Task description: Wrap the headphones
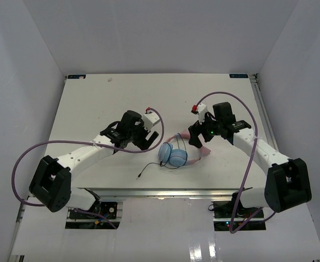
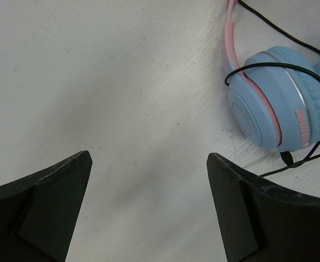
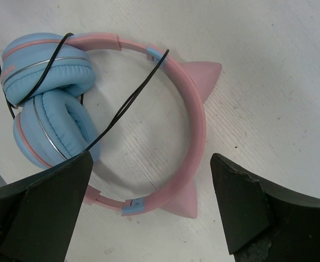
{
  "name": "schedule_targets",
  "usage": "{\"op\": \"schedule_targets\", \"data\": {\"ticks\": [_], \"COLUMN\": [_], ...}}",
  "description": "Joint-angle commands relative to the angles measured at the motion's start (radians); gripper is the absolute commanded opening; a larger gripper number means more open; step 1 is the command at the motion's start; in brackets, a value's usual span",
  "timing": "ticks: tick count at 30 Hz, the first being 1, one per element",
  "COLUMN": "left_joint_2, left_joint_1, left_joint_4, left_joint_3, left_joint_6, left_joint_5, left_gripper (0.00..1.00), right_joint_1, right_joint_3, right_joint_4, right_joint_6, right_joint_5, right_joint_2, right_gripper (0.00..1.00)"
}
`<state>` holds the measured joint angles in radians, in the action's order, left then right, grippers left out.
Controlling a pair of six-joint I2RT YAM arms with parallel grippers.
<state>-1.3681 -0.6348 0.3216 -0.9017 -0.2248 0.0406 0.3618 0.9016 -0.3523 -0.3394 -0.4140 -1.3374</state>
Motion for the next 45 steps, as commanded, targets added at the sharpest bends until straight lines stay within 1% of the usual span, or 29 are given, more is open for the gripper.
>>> {"op": "schedule_targets", "data": {"ticks": [1,2,5,7,9,12,14,18,22,24,27,28,30,34,37,38,43,45], "left_joint_2": [0.078,0.09,0.148,0.191,0.216,0.23,0.228,0.131,-0.026,-0.091,-0.154,-0.16,-0.169,-0.168,-0.134,-0.116,-0.053,-0.023], "left_joint_1": [0.004,0.004,0.004,0.004,0.003,-0.004,-0.008,-0.024,-0.056,-0.078,-0.099,-0.103,-0.114,-0.134,-0.147,-0.152,-0.195,-0.215], "left_joint_4": [-0.007,0.014,0.065,0.083,0.083,0.085,0.083,0.084,0.109,0.118,0.125,0.123,0.113,0.128,0.13,0.131,0.179,0.195], "left_joint_3": [0.01,0.007,0.007,0.052,0.111,0.17,0.173,0.151,0.093,0.068,0.029,0.023,0.015,0.022,0.042,0.049,0.018,-0.004], "left_joint_6": [0.041,0.058,0.125,0.133,0.127,0.106,0.106,0.122,0.135,0.15,0.179,0.179,0.175,0.166,0.17,0.17,0.162,0.149], "left_joint_5": [0.013,0.024,0.136,0.27,0.379,0.461,0.507,0.462,0.356,0.269,0.159,0.157,0.16,0.161,0.159,0.154,0.138,0.167], "left_gripper": [0.98,0.98,0.98,0.98,0.95,0.92,0.91,0.88,0.85,0.82,0.78,0.76,0.69,0.35,0.08,0.0,0.0,0.0], "right_joint_1": [-0.016,-0.019,-0.031,-0.038,-0.046,-0.063,-0.072,-0.089,-0.113,-0.125,-0.138,-0.139,-0.146,-0.161,-0.175,-0.181,-0.209,-0.224], "right_joint_3": [0.024,0.025,0.015,-0.001,-0.018,-0.029,-0.03,-0.03,-0.039,-0.043,-0.05,-0.052,-0.055,-0.055,-0.057,-0.058,-0.058,-0.057], "right_joint_4": [-0.03,-0.037,-0.063,-0.068,-0.064,-0.063,-0.063,-0.063,-0.062,-0.063,-0.065,-0.066,-0.067,-0.067,-0.066,-0.066,-0.071,-0.071], "right_joint_6": [-0.053,-0.083,-0.139,-0.185,-0.219,-0.233,-0.239,-0.248,-0.249,-0.252,-0.256,-0.256,-0.256,-0.258,-0.26,-0.26,-0.257,-0.257], "right_joint_5": [-0.124,-0.148,-0.219,-0.262,-0.295,-0.358,-0.388,-0.416,-0.446,-0.458,-0.479,-0.483,-0.488,-0.496,-0.505,-0.507,-0.543,-0.55], "right_joint_2": [0.009,0.01,0.019,0.033,0.041,0.031,0.023,0.023,0.031,0.037,0.043,0.043,0.041,0.043,0.041,0.04,0.032,0.035], "right_gripper": [0.95,0.95,0.94,0.94,0.94,0.94,0.95,0.95,0.95,0.95,0.95,0.95,0.95,0.95,0.95,0.95,0.95,0.95]}}
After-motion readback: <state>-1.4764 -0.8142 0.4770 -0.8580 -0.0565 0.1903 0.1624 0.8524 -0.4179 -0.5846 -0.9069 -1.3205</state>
